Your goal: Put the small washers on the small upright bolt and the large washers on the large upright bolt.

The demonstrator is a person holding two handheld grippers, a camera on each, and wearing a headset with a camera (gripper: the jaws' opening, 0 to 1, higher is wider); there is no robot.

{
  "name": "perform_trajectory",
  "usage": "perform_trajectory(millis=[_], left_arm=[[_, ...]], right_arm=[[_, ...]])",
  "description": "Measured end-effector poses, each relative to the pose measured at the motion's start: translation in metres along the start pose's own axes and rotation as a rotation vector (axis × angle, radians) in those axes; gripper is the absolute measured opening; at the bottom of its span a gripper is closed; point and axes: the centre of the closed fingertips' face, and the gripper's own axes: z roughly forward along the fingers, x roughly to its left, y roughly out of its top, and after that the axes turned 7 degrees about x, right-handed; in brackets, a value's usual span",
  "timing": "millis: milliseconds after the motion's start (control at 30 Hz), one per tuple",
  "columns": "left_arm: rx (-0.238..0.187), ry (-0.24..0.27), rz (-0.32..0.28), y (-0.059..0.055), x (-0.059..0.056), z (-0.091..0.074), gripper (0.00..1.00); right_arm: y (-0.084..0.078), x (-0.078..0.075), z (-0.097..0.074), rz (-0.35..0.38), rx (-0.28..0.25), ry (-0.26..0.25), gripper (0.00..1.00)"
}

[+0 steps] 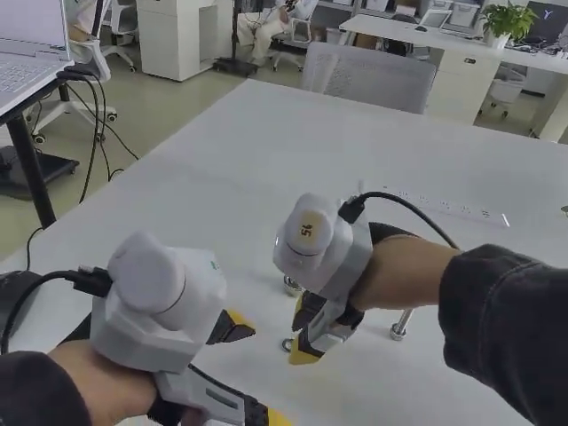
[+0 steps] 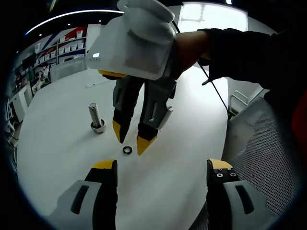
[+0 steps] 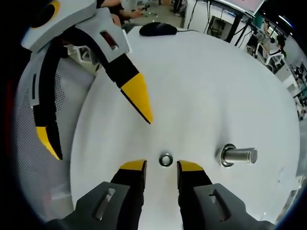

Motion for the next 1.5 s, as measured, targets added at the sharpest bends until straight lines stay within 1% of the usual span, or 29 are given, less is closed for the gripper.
perform_trajectory(millis=[267, 367, 467, 1000, 1067, 1500], left_arm=[[-0.002, -0.001, -0.001, 0.0006, -0.0004, 0.0005, 0.75], [-0.005, -0.001, -0.002, 0.0011, -0.0005, 0.0004, 0.75], [-0.006, -0.001, -0.003, 0.0009, -0.0004, 0.0001, 0.75], [-0.005, -0.005, -0.002, 0.0028, 0.0002, -0.0002, 0.75], [-0.005, -0.004, -0.003, 0.0029, 0.0004, -0.0002, 0.75], [-0.006, -0.004, -0.004, 0.0031, 0.0007, 0.0000, 0.75]], right_arm=[[-0.0033, -0.0025, 0.0055, -0.004, 0.017, 0.000, 0.25], [-0.0013, -0.0012, 0.0070, -0.008, 0.014, 0.007, 0.24], [-0.0009, -0.0016, 0.0084, -0.018, 0.018, 0.002, 0.22], [0.0006, -0.0022, 0.0062, -0.054, 0.015, -0.003, 0.17], [0.0000, -0.0029, 0.0062, -0.062, 0.019, -0.007, 0.15], [-0.0003, -0.0029, 0.0062, -0.067, 0.017, -0.008, 0.14]])
